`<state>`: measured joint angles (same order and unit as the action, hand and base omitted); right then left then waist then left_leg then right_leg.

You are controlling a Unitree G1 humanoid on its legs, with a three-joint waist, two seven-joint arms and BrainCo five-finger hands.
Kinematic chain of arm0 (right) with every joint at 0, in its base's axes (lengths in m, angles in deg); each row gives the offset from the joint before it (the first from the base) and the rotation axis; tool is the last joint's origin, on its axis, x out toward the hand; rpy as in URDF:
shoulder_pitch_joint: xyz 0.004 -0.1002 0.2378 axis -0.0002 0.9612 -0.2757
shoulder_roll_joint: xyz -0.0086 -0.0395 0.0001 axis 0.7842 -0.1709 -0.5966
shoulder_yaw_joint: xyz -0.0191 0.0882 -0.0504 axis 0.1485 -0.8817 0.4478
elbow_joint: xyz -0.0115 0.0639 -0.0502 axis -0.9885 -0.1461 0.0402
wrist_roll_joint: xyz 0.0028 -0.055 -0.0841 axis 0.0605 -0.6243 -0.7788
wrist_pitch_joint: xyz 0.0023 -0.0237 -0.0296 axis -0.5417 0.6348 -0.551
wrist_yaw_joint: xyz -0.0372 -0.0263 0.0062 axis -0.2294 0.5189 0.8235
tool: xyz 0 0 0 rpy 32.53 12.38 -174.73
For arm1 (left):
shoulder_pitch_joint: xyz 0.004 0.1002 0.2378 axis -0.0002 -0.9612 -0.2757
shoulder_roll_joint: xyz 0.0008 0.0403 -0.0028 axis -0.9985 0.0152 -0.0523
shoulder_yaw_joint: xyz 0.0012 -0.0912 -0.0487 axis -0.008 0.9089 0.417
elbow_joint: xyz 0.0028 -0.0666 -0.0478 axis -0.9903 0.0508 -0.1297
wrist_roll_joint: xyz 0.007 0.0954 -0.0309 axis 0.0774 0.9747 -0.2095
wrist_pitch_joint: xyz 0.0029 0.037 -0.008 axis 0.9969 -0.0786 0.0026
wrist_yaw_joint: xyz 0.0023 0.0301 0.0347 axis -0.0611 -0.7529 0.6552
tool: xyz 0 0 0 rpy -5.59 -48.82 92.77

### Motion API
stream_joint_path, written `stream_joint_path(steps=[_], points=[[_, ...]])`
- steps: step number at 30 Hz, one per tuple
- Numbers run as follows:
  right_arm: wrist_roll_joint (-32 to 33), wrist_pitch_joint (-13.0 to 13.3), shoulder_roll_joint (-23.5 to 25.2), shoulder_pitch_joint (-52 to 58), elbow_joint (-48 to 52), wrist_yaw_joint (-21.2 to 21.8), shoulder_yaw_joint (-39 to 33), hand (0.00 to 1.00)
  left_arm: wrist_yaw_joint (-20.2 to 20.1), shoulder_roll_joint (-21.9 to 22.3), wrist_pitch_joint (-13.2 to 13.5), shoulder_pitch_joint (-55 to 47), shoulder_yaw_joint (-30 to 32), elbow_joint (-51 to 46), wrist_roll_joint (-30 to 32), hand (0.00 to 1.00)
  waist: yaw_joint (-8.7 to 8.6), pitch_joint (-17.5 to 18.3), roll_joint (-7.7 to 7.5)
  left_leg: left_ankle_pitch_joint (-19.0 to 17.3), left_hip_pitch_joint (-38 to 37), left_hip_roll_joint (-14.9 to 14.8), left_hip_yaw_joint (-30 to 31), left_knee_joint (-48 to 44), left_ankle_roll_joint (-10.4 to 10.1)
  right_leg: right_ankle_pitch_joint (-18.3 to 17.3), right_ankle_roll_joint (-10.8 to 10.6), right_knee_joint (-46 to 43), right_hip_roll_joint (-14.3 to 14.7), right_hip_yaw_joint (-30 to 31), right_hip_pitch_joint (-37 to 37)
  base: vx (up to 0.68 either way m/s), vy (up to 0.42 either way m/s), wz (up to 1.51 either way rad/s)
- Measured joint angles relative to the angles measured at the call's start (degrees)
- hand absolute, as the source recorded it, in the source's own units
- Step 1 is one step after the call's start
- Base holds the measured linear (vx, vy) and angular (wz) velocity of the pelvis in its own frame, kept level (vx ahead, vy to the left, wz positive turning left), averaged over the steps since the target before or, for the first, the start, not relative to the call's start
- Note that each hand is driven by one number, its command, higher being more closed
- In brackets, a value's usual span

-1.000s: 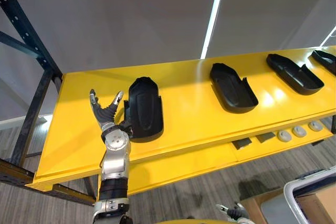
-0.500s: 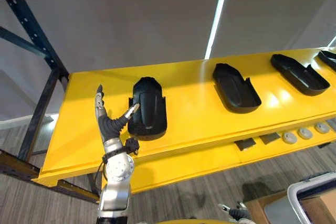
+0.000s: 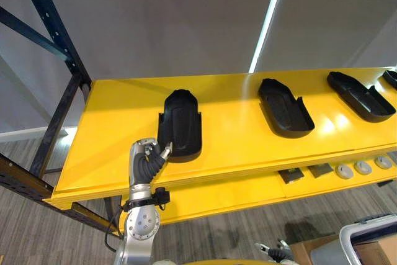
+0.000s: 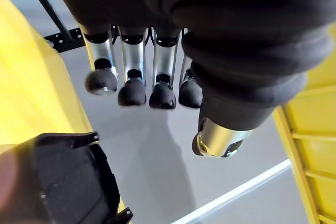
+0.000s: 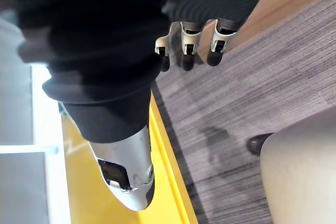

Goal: Walk over and take plastic housings, then place them on the shelf

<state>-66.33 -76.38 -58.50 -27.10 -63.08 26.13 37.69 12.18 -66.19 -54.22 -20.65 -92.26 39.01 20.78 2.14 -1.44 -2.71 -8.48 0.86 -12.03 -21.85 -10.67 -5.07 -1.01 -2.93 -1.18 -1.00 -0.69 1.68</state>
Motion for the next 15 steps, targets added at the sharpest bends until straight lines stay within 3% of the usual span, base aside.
stream_joint_path(steps=[15], points=[[-1.23,-0.34,0.06,-0.08,0.54,0.00,-0.12,0.00,-3.07,0.09,-0.98,3.37,-4.62,10.11,3.99,1.00,-0.68,-0.01,-0.40,-2.20,1.48,-1.22,-0.53,-2.95,-0.05,-0.01,-0.01,-0.77,0.58,0.90,-1.23,0.00,0.003,-0.04]])
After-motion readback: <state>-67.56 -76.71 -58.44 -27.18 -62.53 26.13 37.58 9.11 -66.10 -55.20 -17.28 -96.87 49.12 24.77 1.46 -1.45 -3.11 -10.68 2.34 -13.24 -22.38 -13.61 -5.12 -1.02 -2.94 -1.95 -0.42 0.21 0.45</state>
